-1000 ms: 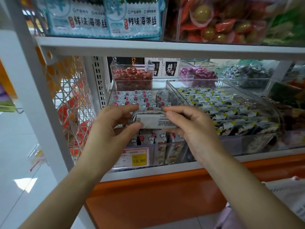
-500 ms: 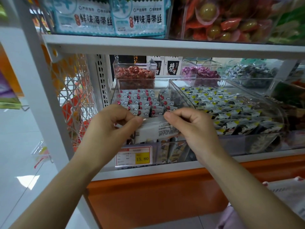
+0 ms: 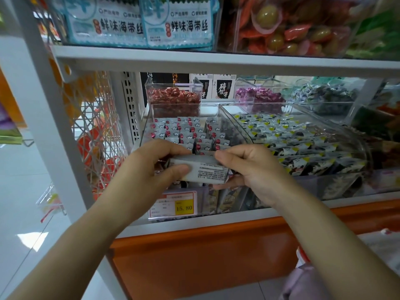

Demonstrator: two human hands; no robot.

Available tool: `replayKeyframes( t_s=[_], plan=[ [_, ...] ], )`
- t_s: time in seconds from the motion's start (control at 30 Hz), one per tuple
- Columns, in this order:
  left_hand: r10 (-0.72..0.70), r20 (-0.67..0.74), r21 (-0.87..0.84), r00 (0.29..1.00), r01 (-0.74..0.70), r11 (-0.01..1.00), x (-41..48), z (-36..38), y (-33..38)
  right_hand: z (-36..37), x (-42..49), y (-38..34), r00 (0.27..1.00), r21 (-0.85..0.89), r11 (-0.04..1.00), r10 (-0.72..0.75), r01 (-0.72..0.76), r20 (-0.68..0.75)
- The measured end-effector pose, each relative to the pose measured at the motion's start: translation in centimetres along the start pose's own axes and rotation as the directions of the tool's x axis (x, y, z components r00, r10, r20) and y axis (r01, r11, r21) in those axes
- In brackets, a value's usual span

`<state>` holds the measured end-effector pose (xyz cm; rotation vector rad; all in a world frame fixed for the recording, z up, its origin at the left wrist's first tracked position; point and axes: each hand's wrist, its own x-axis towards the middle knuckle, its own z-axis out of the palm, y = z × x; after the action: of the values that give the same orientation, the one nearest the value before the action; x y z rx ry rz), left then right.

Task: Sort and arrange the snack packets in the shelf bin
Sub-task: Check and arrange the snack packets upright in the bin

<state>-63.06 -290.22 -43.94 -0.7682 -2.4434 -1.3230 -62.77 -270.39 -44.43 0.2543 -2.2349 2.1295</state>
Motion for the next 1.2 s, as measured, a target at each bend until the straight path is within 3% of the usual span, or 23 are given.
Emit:
replayKeyframes(
  t_s=[0.13,0.27,0.47,0.7,0.87,1.03,1.2],
  plan=[
    [0.01,-0.006,-0.039,1.0,-0.011,0.999,0.1,-0.1,0.1,-0.8,0.1,-0.5,0.988,0.12,0.987,0.092,-0.107,0.128],
    [-0.011,-0.014,-0.052,1.0,0.011,0.999,0.1,0.1,-0.2,-1.0,0.2,-0.3,0.985,0.166,0.977,0.111,-0.133,0.135],
    [-0.053,-0.196,0.025,0.979,0.059,0.998,0.2,0.9,-0.8,-0.5,0.2,0.7,0.992,0.23,0.973,-0.023,-0.007,0.125],
    [-0.02,-0.195,0.173,0.981,0.055,0.983,1.6,1.9,-0.9,0.0,0.5,0.2,0.948,-0.081,0.964,-0.263,0.252,-0.178],
    [-0.197,0.078,0.508,0.977,0.131,0.851,5.2,3.0,-2.7,-0.5,2.7,-1.0,0.818,-0.335,0.889,-0.432,0.314,-0.38],
    [-0.358,0.17,0.702,0.918,0.142,0.698,7.4,3.9,-4.1,0.5,6.9,-1.6,0.829,-0.472,0.821,-0.484,0.32,-0.28],
    [-0.349,0.176,0.728,0.921,0.117,0.676,6.8,3.8,-3.7,1.6,11.4,-1.5,0.898,-0.562,0.783,-0.414,0.269,-0.147]
  ],
)
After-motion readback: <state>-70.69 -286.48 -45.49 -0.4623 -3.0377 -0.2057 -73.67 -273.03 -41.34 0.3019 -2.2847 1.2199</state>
